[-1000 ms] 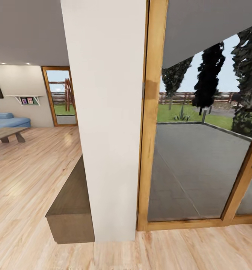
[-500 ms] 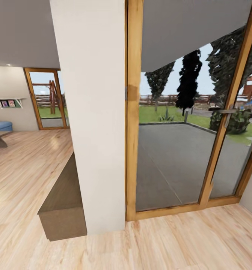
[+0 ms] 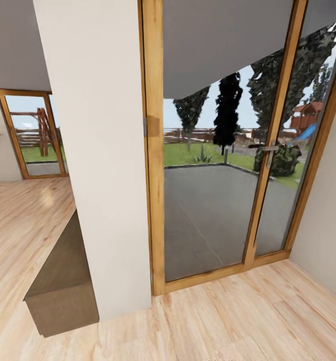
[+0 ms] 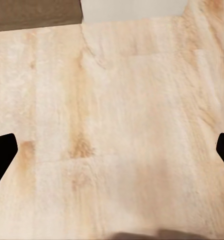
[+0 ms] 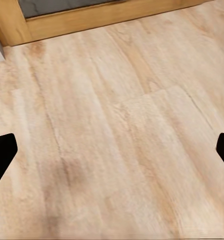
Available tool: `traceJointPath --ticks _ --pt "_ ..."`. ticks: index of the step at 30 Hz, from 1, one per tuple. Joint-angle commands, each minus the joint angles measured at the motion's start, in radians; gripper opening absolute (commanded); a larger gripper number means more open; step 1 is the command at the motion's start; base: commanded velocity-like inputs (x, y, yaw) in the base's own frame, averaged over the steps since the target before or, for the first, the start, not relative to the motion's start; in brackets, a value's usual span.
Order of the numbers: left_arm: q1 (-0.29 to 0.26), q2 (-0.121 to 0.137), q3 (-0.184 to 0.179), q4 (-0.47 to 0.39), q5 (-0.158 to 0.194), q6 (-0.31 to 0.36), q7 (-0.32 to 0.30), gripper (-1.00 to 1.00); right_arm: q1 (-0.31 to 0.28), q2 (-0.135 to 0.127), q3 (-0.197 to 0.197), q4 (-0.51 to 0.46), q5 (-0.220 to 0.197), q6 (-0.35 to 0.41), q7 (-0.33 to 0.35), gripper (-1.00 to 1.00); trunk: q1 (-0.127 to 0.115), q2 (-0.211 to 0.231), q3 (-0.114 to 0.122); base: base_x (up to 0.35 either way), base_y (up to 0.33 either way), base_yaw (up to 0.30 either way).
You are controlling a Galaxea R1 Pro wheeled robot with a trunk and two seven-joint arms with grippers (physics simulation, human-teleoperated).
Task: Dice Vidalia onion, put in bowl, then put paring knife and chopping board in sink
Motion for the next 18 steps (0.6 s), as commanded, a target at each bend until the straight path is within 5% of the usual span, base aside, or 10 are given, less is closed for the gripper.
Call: traceJointPath --ticks 1,9,18 --pt "0.000 0.000 0.000 -0.001 0.002 -0.002 0.000 1.00 -0.001 0.000 0.000 0.001 0.000 -0.003 -0.003 1.00 0.000 -0.001 0.000 -0.001 0.000 -0.260" --pt "0.000 -0.001 -0.001 -0.001 0.002 -0.002 0.000 1.00 -0.001 0.000 0.000 0.001 0.000 -0.003 -0.003 1.00 0.000 -0.001 0.005 -0.039 -0.013 -0.262" --pt "0.000 -0.001 -0.002 -0.001 0.002 -0.002 0.000 1.00 -0.001 0.000 0.000 0.001 0.000 -0.003 -0.003 1.00 0.000 -0.001 0.009 -0.223 -0.183 -0.266"
